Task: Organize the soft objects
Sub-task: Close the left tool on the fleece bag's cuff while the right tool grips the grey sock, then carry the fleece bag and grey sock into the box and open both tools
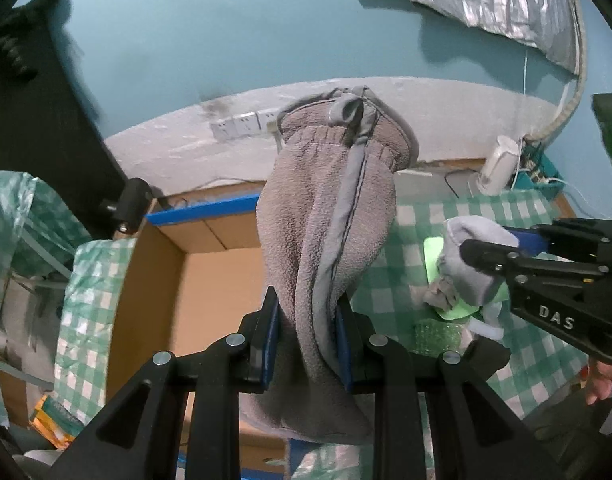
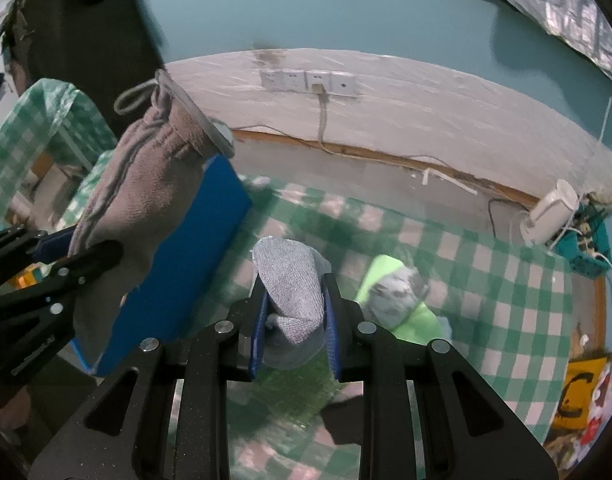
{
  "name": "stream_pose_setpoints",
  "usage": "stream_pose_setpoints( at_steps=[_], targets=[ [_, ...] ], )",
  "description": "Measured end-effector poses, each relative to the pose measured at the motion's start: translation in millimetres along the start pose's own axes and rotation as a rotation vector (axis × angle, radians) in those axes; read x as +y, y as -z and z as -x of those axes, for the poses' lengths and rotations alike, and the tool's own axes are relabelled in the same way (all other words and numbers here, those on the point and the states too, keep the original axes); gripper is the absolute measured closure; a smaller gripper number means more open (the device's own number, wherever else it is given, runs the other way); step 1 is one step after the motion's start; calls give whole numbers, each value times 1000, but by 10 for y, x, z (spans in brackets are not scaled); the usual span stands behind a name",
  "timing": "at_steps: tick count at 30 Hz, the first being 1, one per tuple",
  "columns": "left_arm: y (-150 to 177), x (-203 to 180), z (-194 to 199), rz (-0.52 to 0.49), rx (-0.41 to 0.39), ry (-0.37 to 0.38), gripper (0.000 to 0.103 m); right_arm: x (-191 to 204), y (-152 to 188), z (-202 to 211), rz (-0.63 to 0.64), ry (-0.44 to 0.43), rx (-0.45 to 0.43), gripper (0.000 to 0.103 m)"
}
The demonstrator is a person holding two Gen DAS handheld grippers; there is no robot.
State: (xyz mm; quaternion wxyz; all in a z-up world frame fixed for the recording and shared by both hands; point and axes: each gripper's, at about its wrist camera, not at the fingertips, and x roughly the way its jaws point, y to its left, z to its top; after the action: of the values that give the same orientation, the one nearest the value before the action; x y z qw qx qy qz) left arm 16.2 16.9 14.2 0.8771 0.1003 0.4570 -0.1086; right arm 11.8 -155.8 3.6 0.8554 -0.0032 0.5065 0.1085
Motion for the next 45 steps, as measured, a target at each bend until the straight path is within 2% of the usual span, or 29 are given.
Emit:
stream_pose_setpoints(
  at_steps=[8,17,26,31,38,39,40,41,43,44,45],
  targets=[
    [106,364,54,52,-10,-63,78,402,-188,-39,63,-43,-9,80],
    [310,808,-30,121,33,-135,78,935,-363,-197,141,-92,5,80],
    [475,1125,-127,170,75,-170,78,1382,-456,-452,202,-120,44,80],
    [562,1246,-227,184,107,-198,78,1513,-460,-577,224,-136,63,80],
    [609,1276,-320,196,149,-194,78,1574,-439,-718,220,-183,87,80],
    [612,1271,-324,195,151,-198,78,1578,-436,-727,221,-185,89,76],
    [615,1272,-329,195,153,-200,73,1592,-436,-739,223,-190,91,73],
    [618,1274,-332,197,155,-207,62,1602,-431,-744,226,-196,91,73],
    [616,1282,-332,198,153,-221,50,1602,-424,-745,224,-189,89,66],
    [616,1282,-329,196,148,-230,49,1601,-420,-736,225,-187,85,63],
    [612,1276,-323,191,142,-242,49,1603,-419,-727,226,-183,79,52]
  ],
)
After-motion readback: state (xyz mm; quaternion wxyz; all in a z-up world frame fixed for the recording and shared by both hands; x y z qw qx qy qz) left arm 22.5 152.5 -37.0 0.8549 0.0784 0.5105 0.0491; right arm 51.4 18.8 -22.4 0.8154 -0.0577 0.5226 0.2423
